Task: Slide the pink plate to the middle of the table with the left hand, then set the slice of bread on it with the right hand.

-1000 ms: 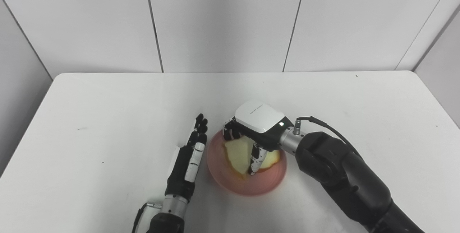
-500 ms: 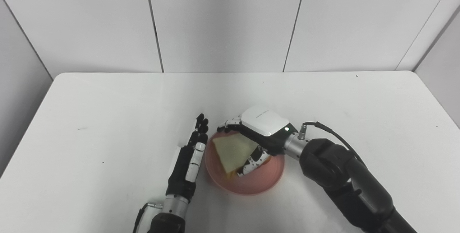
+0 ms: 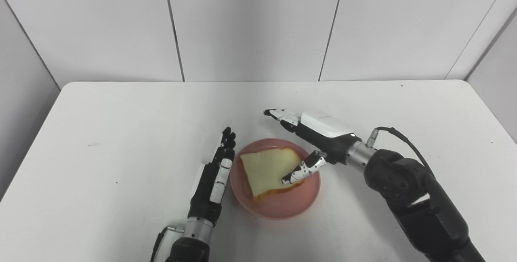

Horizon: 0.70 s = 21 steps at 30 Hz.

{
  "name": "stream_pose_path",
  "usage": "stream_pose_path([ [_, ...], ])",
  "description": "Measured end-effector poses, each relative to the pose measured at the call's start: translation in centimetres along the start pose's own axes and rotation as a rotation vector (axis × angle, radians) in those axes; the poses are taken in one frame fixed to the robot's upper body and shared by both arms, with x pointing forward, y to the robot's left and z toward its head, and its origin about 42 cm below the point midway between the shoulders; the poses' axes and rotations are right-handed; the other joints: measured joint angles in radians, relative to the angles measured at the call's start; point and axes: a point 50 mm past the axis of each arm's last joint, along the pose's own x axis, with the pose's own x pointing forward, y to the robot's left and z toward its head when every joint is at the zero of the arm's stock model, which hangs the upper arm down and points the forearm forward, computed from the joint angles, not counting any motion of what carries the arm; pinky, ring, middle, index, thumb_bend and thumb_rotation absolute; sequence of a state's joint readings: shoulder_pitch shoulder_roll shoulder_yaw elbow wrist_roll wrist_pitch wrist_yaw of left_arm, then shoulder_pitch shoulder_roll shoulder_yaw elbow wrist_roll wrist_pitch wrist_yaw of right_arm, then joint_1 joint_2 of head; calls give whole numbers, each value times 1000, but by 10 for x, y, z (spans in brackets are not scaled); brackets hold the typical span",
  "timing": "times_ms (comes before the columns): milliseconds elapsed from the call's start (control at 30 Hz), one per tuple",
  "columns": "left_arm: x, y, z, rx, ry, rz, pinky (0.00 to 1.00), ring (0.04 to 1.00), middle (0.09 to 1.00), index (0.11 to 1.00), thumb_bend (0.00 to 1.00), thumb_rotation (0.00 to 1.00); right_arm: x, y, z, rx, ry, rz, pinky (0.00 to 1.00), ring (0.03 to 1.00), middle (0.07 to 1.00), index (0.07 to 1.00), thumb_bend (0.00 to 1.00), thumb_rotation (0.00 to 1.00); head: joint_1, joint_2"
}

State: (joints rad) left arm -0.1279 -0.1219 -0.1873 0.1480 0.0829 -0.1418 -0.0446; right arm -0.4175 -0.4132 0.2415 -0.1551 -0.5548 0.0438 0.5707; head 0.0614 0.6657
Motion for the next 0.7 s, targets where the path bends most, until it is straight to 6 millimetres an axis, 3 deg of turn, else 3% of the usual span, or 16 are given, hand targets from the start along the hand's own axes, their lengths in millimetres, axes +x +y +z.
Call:
stream_pose_path([
  [200, 1, 1, 0, 0, 0, 9, 1000, 1000, 1000, 1000, 621, 1000, -24, -3, -19, 187, 20, -132, 928, 1000, 1000, 1000, 1000, 290, 5, 2],
  [267, 1, 1, 0, 0, 0, 12, 1000, 1000, 1000, 1000, 637, 1000, -33, 3, -28, 314, 15, -252, 974, 1000, 1000, 1000, 973, 411, 5, 2],
  [300, 1, 1, 0, 1, 0, 15, 1000, 1000, 1000, 1000, 639, 1000, -37, 10, -32, 390, 17, -333, 978, 1000, 1000, 1000, 968, 422, 5, 2],
  [400, 1, 2, 0, 18, 0, 34, 1000, 1000, 1000, 1000, 663, 1000, -45, 41, -37, 634, 21, -511, 998, 1000, 1000, 1000, 901, 657, 6, 2],
  [533, 1, 2, 1, 29, -1, 55, 1000, 1000, 1000, 1000, 703, 1000, -55, 83, -31, 890, 16, -567, 1000, 1000, 1000, 1000, 766, 821, 5, 2],
  [700, -1, 4, 3, 39, -9, 71, 1000, 1000, 1000, 1000, 697, 1000, -59, 85, -29, 1024, -49, -676, 1000, 1000, 1000, 1000, 762, 949, 8, 2],
])
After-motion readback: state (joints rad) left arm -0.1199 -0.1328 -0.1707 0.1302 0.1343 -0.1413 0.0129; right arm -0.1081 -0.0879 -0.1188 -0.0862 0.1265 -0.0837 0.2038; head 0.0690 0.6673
